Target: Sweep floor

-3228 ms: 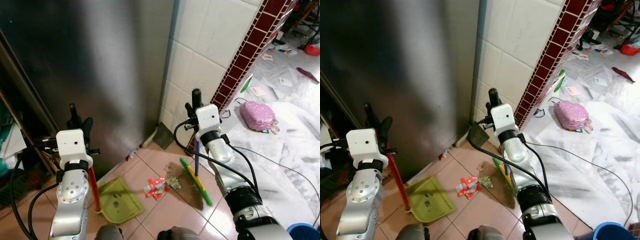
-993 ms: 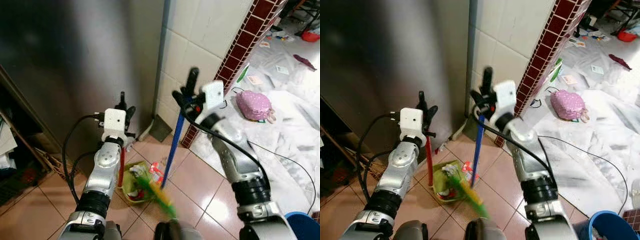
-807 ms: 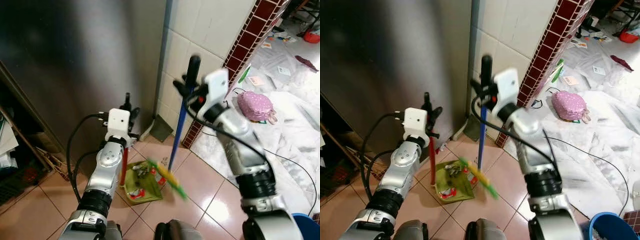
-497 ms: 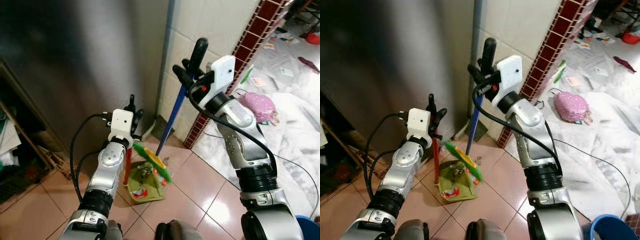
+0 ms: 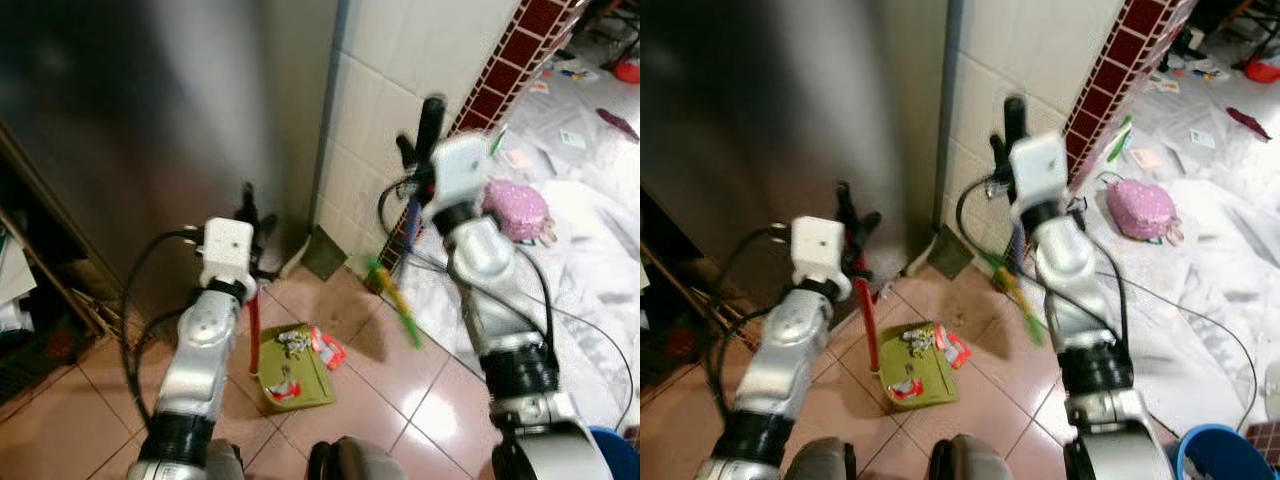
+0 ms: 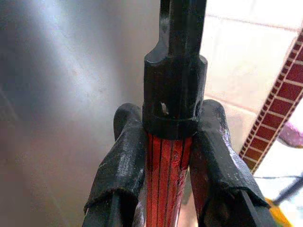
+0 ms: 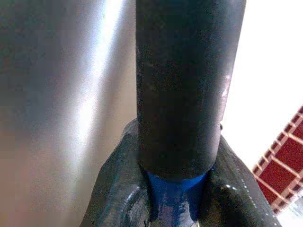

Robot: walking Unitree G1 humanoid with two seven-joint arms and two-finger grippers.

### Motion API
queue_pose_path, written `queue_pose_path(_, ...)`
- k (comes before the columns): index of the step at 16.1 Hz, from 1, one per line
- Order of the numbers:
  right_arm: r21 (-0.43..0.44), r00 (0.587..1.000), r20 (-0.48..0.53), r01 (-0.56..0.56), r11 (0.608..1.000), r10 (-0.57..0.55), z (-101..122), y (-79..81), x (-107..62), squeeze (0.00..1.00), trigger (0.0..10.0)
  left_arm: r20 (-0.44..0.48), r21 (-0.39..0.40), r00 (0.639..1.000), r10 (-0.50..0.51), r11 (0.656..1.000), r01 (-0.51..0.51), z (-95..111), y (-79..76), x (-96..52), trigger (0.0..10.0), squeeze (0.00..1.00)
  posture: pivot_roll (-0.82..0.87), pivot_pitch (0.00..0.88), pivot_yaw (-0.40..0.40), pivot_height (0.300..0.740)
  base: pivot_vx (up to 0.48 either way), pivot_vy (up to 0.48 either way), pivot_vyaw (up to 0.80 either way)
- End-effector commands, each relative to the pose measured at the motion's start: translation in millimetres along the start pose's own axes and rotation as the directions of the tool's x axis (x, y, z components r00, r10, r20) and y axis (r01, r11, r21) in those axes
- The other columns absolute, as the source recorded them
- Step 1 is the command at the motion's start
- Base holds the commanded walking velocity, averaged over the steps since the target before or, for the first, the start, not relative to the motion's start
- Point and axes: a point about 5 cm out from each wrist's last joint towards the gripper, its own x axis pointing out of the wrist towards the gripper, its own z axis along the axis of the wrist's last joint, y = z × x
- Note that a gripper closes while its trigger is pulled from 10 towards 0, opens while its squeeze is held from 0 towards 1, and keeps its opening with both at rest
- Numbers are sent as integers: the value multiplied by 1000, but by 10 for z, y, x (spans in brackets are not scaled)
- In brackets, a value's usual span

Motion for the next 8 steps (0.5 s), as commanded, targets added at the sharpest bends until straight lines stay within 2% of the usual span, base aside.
queue_pose_path(1,-14,999,32,19,1000,-19,38,5,7,0,10000,66,-2,998,17,1000,-17,195,5,-23,10000,0,4,107,-114,740,0,0,0)
queue_pose_path(6,-44,998,-5,70,997,-70,-93,1,-28,0,10000,130,0,989,63,998,-64,422,91,-296,10000,0,19,117,-92,740,0,0,0)
queue_pose_path(8,-56,996,-20,82,995,-83,-136,4,-39,0,10000,141,15,988,58,998,-61,395,89,-402,10000,0,28,124,-94,740,0,0,0)
